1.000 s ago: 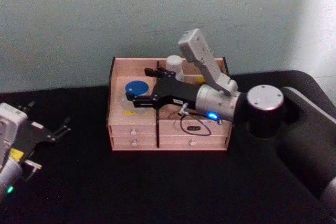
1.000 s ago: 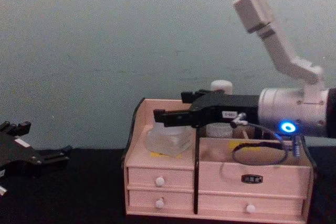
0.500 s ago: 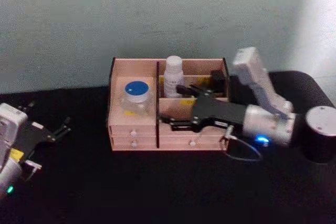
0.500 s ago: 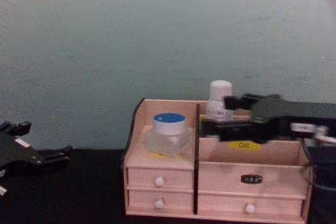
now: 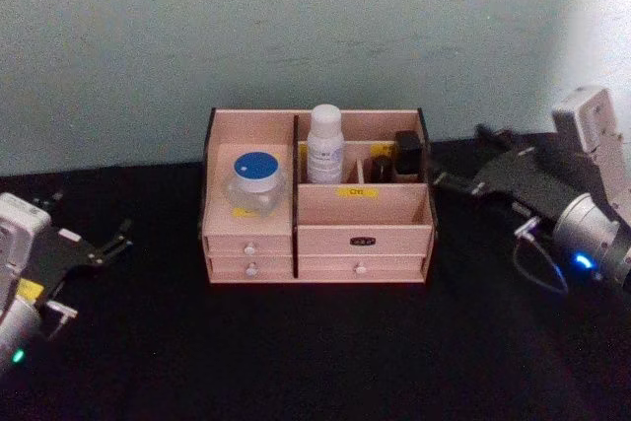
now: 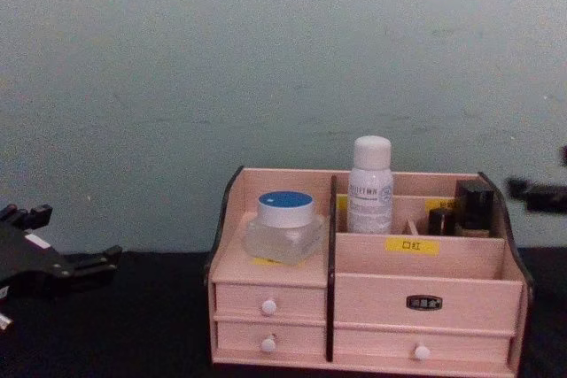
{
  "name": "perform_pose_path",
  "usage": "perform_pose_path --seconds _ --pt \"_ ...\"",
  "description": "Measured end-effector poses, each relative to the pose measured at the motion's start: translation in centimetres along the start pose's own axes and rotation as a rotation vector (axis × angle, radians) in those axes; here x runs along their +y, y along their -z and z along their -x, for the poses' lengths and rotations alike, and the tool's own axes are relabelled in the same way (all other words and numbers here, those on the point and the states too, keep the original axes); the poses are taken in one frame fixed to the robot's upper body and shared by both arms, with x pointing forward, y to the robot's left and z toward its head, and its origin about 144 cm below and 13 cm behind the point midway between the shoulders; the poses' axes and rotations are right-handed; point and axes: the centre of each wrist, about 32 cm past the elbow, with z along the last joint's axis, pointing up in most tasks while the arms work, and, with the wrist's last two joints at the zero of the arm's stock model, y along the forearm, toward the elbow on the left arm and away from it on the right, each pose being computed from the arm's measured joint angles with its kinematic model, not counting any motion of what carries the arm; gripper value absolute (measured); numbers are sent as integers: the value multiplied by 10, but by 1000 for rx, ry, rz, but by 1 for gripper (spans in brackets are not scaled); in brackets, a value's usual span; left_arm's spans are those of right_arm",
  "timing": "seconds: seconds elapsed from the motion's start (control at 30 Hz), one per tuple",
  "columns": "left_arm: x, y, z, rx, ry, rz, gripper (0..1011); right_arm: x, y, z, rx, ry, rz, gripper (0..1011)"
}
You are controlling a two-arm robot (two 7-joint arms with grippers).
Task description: Pick up the facial cleanser and watermelon frost from the table and place them into the tiered storage box.
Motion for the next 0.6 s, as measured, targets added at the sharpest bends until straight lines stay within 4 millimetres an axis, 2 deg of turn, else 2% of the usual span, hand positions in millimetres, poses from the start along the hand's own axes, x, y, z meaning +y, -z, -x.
perform_pose_path --seconds 0.23,0.37,0.6 --pt "0 0 0 0 0 0 1001 5 10 17 -53 323 6 1003" --pt "0 0 0 0 0 0 1001 12 22 32 -112 407 33 1002" --pt "0 0 0 0 0 0 1001 24 47 57 -185 431 80 1002"
